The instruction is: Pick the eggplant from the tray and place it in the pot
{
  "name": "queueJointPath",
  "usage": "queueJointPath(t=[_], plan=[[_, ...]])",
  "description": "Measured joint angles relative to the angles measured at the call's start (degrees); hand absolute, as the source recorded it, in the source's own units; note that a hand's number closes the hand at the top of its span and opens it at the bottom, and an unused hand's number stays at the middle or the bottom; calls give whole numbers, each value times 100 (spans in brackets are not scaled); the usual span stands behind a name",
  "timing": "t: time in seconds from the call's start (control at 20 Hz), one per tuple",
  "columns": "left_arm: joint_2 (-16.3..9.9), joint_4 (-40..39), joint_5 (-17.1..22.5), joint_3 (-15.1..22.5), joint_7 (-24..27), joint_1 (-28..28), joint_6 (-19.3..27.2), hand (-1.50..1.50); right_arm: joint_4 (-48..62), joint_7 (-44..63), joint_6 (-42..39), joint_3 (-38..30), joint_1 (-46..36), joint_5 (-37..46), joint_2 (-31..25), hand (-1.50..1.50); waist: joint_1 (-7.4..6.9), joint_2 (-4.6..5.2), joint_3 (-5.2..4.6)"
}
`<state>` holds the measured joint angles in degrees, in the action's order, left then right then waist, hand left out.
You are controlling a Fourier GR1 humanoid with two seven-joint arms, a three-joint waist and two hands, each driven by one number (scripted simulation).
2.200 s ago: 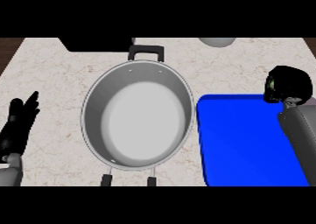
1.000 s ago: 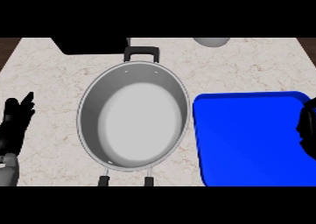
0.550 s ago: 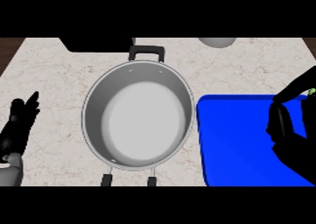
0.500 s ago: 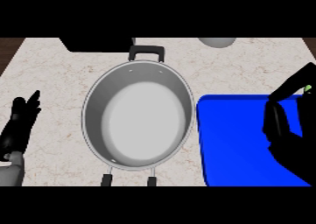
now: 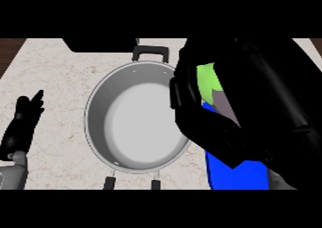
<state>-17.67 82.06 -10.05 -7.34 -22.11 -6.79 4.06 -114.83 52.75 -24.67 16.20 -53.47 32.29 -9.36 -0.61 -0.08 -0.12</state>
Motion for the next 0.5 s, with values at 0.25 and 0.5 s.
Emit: queueJointPath(t=[0.25,0.5], plan=[[86,104,-60,18,32,140,60,0,876,-81,88,344,-46,223,496,150,-10,6,5],[87,67,-35,-9,27,50,5,0,1676,-59,614,642,233,78,797,-150,-20,16,7]])
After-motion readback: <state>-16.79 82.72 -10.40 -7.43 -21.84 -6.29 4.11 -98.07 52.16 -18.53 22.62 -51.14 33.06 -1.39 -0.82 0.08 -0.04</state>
